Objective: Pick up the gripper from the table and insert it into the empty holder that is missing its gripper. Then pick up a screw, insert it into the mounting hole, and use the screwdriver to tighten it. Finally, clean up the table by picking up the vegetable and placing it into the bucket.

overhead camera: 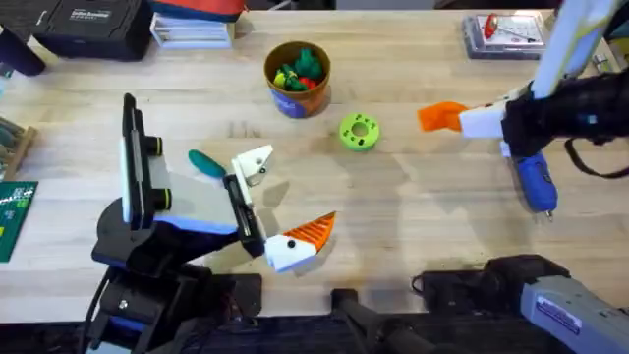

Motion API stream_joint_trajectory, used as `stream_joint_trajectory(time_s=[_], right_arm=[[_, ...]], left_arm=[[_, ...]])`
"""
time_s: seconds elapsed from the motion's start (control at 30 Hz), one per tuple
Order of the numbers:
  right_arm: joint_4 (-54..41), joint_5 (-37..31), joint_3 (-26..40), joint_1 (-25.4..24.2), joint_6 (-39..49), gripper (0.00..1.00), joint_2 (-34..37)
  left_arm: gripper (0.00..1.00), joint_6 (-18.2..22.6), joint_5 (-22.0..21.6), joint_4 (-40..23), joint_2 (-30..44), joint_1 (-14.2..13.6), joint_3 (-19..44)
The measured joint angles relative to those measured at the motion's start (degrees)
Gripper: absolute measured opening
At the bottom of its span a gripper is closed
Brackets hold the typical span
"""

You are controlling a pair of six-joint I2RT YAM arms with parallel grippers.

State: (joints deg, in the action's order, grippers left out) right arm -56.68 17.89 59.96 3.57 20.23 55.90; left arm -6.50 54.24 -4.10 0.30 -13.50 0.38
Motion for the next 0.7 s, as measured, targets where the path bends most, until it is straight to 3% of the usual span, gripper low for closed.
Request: stream_joint_trajectory(time_s=[0.23, 0.47, 0.7], right_arm=[[0.5, 17.9, 0.0, 0.0, -12.6, 0.009, 1.3], [0.6, 28.5, 0.0, 1.3, -26.7, 0.009, 9.2], [1.5, 34.6, 0.0, 8.8, -30.2, 0.009, 16.7]], left_arm=[[0.985, 0.0, 0.0, 0.0, 0.0, 0.0, 0.0], [0.985, 0.0, 0.0, 0.0, 0.0, 0.0, 0.0], [0.985, 0.0, 0.0, 0.0, 0.0, 0.0, 0.0]])
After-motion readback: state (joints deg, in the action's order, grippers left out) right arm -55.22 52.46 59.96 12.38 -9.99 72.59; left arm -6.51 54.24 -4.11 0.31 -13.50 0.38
